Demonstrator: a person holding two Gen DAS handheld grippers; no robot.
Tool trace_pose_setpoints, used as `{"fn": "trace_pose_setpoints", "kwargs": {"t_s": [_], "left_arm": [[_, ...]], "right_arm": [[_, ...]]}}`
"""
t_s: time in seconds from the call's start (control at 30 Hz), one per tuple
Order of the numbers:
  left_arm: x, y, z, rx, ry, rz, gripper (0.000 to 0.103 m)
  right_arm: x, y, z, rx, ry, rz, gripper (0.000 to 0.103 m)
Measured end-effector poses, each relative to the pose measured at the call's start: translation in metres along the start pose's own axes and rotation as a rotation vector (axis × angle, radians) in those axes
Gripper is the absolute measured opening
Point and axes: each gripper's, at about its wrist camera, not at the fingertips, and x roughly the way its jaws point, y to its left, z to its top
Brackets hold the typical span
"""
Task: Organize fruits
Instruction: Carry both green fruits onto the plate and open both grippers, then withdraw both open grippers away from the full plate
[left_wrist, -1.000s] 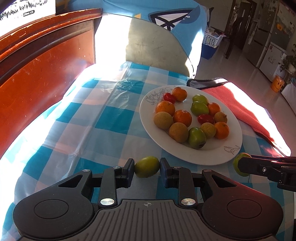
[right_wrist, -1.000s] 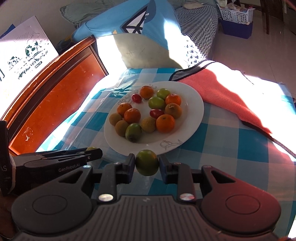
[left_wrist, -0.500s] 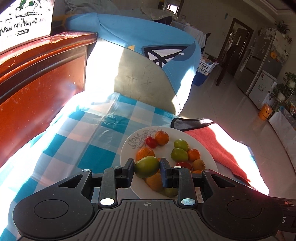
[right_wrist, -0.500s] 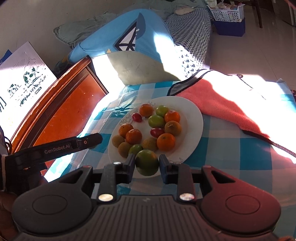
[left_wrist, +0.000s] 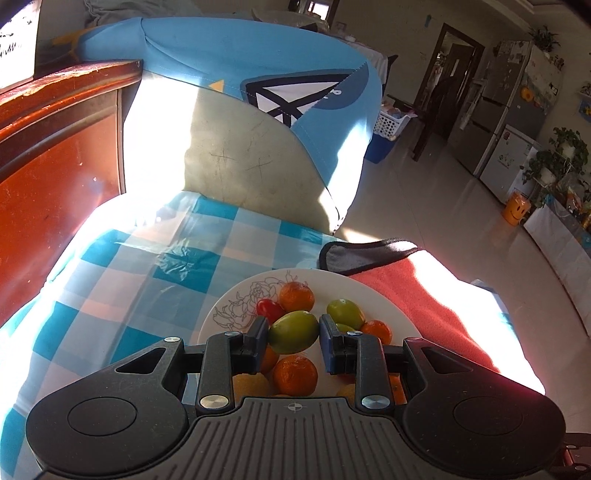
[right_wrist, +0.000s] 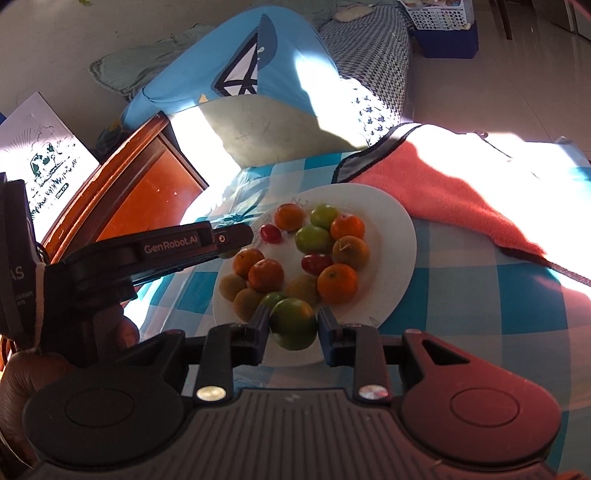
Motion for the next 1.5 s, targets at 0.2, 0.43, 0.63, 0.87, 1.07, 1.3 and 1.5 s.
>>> {"fn": "trace_pose_setpoints", "kwargs": {"t_s": [0.2, 0.43, 0.63, 0.87, 1.07, 1.3, 1.5], "left_arm": [[0.014, -0.004, 0.002, 0.013, 0.018, -0.017, 0.027], [0.010, -0.009, 0.004, 0.018, 0.005, -0.011, 0.056], [-0.009, -0.014, 0.009, 0.029, -0.030, 0.030, 0.078], [-0.032, -0.010, 0.007, 0.011, -0.024, 0.110, 0.095], [-0.038, -0.005, -0.004, 0.012, 0.073, 0.255, 0.097], [-0.056, -0.004, -0.020, -0.005, 0.121, 0.282, 0.097], [-0.070, -0.006, -0.031, -0.014, 0.146, 0.315, 0.098]], "right_arm": [[0.006, -0.004, 0.001, 0.025, -0.004, -0.020, 0.029], [0.004, -0.004, 0.003, 0.045, -0.026, -0.006, 0.037], [0.000, 0.000, 0.005, 0.021, -0.032, -0.020, 0.042], [-0.010, 0.007, 0.005, -0.045, -0.032, -0.082, 0.062], [-0.020, 0.009, 0.008, -0.067, -0.005, -0.113, 0.078], [-0.026, 0.016, 0.010, -0.132, 0.027, -0.164, 0.091], [-0.033, 0.018, 0.008, -0.218, 0.068, -0.241, 0.099]]}}
